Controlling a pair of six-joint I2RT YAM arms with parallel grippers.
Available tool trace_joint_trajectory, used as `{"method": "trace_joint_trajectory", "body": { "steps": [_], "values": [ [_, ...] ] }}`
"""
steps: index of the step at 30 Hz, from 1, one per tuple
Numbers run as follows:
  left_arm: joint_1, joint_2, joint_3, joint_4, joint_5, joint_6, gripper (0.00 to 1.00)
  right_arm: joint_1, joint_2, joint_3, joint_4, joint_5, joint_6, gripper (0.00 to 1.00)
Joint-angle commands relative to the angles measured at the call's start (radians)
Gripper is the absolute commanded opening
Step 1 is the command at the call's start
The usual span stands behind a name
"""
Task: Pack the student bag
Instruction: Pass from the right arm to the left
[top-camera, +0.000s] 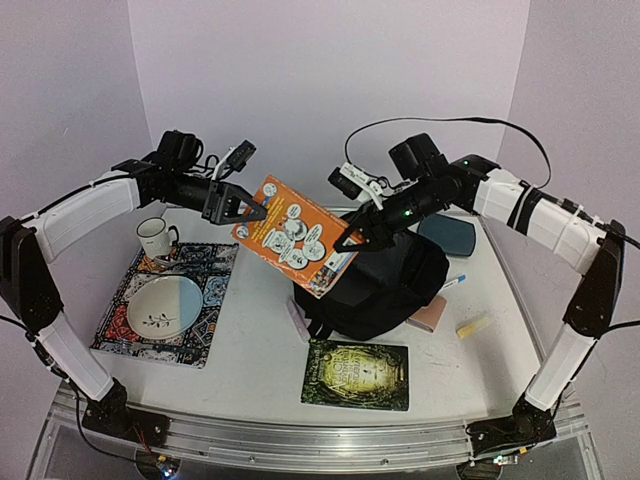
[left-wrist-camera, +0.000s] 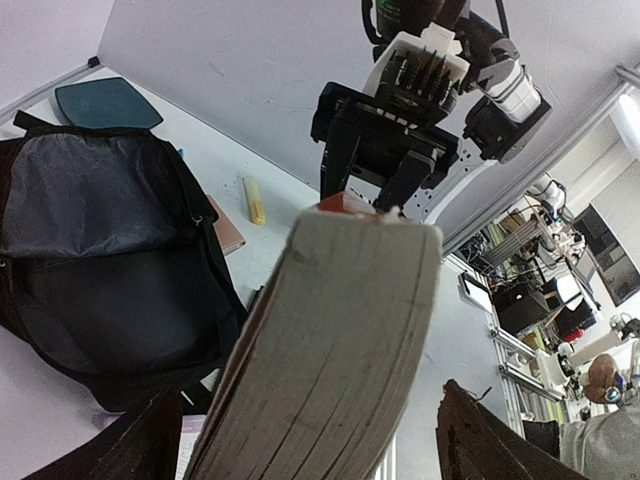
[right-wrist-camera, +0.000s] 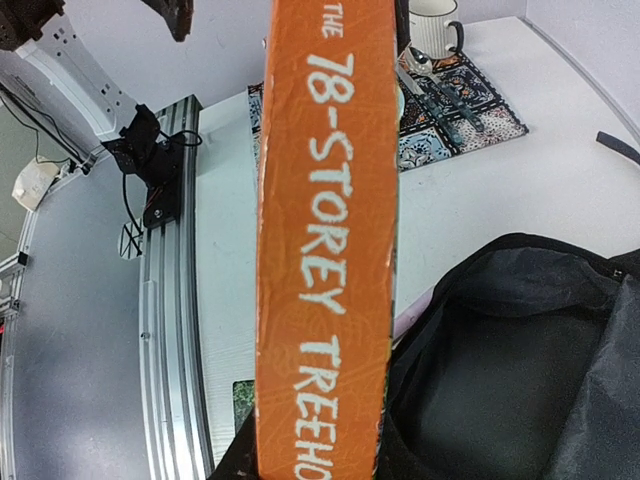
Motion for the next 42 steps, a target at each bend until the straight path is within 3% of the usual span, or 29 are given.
{"method": "trace_joint_trajectory", "body": {
  "steps": [1, 12, 17, 20, 25, 30, 36, 39, 42],
  "values": [
    [-0.006, -0.027, 0.043, -0.036, 0.084, 0.062, 0.85, 0.001, -0.004, 0.078, 0.009, -0.108, -0.073, 0.00],
    [-0.046, -0.049, 0.047, -0.059, 0.124, 0.095, 0.58, 0.000, 0.028, 0.125, -0.045, -0.143, -0.142, 0.00],
    [-0.053, -0.072, 0.039, -0.064, 0.072, 0.103, 0.19, 0.002, 0.051, 0.130, -0.056, -0.076, -0.143, 0.00],
    [-0.059, -0.099, 0.017, -0.074, -0.027, 0.131, 0.01, 0.000, 0.056, 0.130, -0.058, -0.009, -0.122, 0.02],
    [-0.086, -0.133, -0.008, -0.080, -0.249, 0.174, 0.00, -0.014, 0.033, 0.122, -0.056, 0.057, -0.093, 0.35],
    [-0.141, -0.136, 0.000, -0.079, -0.451, 0.218, 0.00, -0.049, 0.001, 0.107, -0.054, 0.189, -0.039, 0.56],
    [-0.178, -0.181, -0.017, 0.030, -0.635, 0.203, 0.00, -0.131, -0.027, 0.057, -0.036, 0.347, 0.080, 0.70],
    [-0.179, -0.192, -0.028, 0.112, -0.717, 0.091, 0.00, -0.172, -0.018, 0.038, -0.018, 0.462, 0.170, 0.73],
    [-0.179, -0.176, -0.040, 0.173, -0.709, -0.059, 0.00, -0.202, 0.007, 0.031, -0.004, 0.598, 0.233, 0.77]
  ]
}}
